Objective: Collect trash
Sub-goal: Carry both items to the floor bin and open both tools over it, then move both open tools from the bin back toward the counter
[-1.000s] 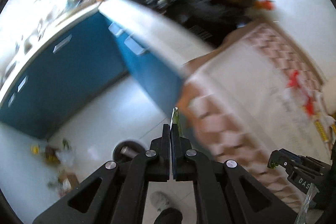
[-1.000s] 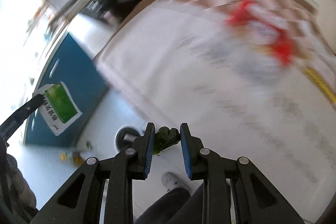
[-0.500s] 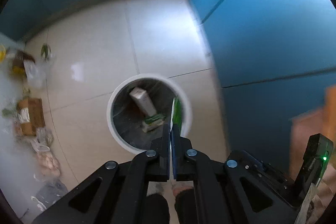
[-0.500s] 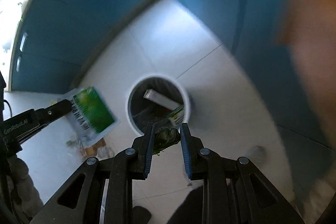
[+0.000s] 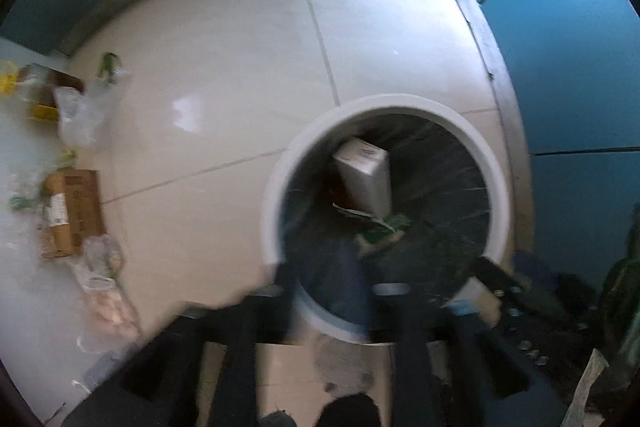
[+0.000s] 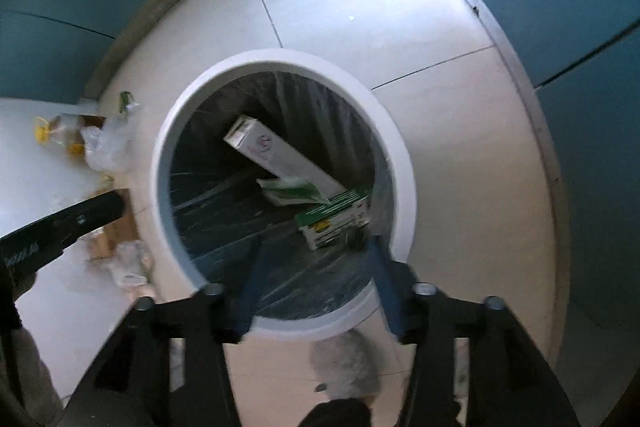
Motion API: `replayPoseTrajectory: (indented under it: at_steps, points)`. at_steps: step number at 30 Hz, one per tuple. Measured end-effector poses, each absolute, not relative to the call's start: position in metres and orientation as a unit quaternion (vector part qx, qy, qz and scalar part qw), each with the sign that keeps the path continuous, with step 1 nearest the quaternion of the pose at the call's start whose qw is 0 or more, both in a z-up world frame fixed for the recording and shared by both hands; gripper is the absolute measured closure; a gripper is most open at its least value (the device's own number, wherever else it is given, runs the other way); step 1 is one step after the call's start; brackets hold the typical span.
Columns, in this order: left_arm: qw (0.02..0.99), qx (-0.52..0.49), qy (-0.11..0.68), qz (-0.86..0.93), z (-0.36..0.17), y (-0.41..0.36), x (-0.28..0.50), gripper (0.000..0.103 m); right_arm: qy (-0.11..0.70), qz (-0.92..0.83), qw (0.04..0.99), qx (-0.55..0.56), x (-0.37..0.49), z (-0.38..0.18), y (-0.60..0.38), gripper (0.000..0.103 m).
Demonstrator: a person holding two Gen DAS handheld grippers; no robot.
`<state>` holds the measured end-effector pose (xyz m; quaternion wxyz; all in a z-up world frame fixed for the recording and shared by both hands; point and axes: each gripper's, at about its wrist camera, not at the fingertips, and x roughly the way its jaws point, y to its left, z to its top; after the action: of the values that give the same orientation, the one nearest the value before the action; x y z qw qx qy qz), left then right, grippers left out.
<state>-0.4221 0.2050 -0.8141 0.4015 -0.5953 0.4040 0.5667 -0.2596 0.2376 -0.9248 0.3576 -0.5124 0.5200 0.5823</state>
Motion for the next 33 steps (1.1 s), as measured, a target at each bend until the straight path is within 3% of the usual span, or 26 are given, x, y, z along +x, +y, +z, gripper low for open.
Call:
replayPoseTrajectory:
  at_steps: [1, 2, 4, 5, 17, 33]
  points:
    - [0.398, -0.591, 0.406, 0.572, -0.811, 0.201, -0.425, 0.0, 0.509, 0.583, 0.364, -0.519, -0.264, -0.922, 0.238, 0.035]
    - [0.395, -0.581, 0.41, 0.582, -0.804, 0.197, -0.427, 0.0, 0.495, 0.586, 0.37, -0.524, -0.265, -0.919, 0.239, 0.029]
    - [0.387, -0.569, 0.418, 0.593, -0.795, 0.189, -0.433, 0.0, 0.472, 0.588, 0.379, -0.536, -0.268, -0.909, 0.243, 0.004]
    - [0.385, -0.566, 0.418, 0.597, -0.789, 0.187, -0.435, 0.0, 0.462, 0.59, 0.381, -0.542, -0.27, -0.902, 0.243, 0.001]
    - [0.39, -0.506, 0.403, 0.655, -0.644, 0.152, -0.416, 0.0, 0.425, 0.608, 0.393, -0.543, -0.26, -0.766, 0.22, 0.0]
    - [0.43, -0.483, 0.379, 0.663, -0.434, 0.09, -0.367, 0.0, 0.393, 0.644, 0.418, -0.505, -0.207, -0.482, 0.166, 0.0]
